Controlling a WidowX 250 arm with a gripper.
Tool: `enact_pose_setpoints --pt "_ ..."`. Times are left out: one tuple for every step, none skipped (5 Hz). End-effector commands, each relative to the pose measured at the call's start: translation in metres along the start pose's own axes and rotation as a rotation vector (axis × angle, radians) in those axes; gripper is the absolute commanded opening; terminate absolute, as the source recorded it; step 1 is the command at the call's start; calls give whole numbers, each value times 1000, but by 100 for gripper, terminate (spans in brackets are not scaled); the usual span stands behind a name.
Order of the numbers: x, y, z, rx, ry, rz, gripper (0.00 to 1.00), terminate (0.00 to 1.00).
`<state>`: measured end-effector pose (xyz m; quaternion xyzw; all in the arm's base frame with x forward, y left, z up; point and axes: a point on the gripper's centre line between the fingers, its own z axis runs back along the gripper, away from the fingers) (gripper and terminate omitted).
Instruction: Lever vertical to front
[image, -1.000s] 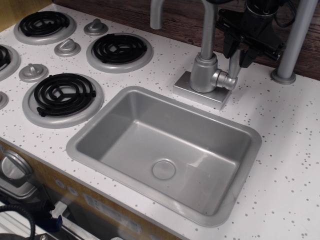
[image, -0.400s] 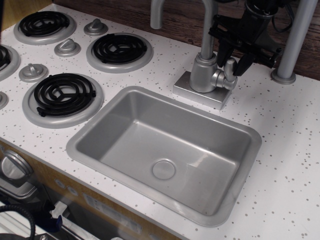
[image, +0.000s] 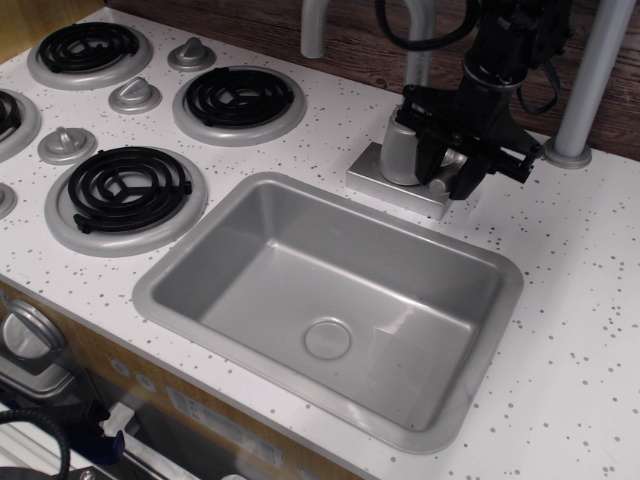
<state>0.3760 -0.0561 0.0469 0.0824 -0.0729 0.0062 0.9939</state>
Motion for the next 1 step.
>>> enact_pose_setpoints --pt "3 10 14 -34 -53 35 0 100"
